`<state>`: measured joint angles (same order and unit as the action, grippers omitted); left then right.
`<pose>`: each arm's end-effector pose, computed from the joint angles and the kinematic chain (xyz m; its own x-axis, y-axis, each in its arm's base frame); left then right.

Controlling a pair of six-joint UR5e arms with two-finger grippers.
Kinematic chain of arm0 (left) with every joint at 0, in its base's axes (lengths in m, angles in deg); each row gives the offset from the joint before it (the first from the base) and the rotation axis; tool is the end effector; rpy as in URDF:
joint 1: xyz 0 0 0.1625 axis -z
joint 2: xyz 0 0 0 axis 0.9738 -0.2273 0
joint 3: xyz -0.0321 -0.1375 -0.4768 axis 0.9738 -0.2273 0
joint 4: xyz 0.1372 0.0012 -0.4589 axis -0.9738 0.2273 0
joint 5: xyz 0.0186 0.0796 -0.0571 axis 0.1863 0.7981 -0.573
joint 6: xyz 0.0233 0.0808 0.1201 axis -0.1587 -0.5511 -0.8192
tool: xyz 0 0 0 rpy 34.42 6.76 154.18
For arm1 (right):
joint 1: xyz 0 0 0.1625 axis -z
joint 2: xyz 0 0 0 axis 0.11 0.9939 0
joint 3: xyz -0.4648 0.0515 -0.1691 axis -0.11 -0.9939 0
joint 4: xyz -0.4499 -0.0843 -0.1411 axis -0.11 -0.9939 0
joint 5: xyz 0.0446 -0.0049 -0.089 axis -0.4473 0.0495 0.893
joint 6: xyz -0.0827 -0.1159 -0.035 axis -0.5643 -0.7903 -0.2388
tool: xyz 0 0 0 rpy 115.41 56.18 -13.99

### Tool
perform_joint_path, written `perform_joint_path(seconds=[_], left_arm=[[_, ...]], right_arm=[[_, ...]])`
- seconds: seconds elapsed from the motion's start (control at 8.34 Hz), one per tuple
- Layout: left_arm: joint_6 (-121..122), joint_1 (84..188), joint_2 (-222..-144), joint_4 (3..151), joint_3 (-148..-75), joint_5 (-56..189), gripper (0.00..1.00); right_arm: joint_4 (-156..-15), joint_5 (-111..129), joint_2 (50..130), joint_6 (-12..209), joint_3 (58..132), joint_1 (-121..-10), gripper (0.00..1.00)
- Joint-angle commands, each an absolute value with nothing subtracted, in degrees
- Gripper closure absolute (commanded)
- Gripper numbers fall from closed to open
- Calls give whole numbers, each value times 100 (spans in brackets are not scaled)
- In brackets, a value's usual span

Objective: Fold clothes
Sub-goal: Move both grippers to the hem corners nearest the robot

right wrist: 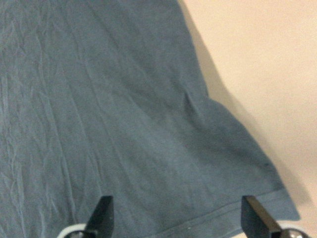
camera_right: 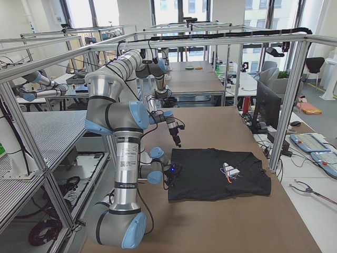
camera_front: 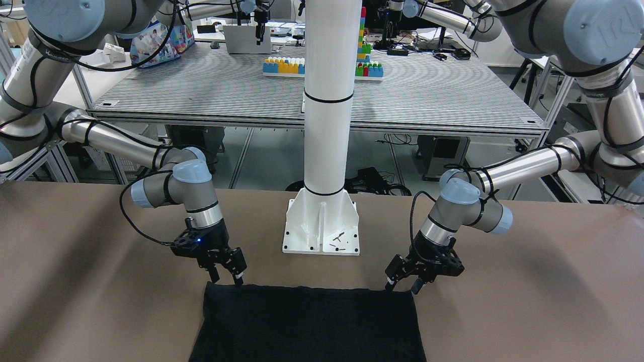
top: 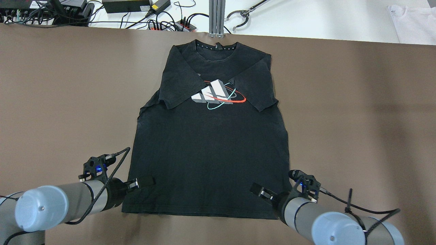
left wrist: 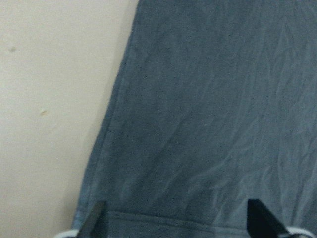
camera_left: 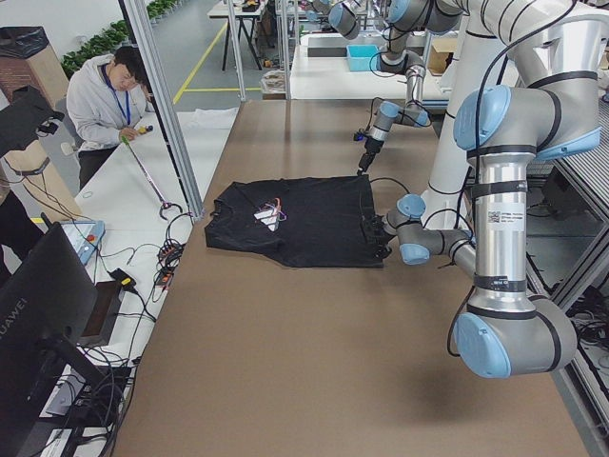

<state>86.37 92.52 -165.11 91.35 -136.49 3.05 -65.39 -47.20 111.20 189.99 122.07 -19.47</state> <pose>0.5333 -0.3006 0.4092 0.2929 -0.2728 -0.9164 0.4034 0.9042 -0.1402 -0.5145 -0.2851 0.4174 0.3125 0.3855 0.8682 -0.5059 0.8411 -0.1914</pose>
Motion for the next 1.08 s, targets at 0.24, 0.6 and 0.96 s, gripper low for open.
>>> perform_joint_path(seconds=[0.24, 0.6, 0.96], left_arm=[[8832, 8794, -16069, 9548, -13461, 799, 0], [8841, 8724, -16184, 9548, -13268, 851, 0], [8894, 8557, -16307, 9548, -13215, 1054, 10]], right_arm=[[-5802, -4714, 11832, 18988, 12199, -1915, 7], [-5801, -4705, 11832, 18988, 12199, -1915, 7], [-5801, -4705, 11832, 18980, 12199, -1915, 7]])
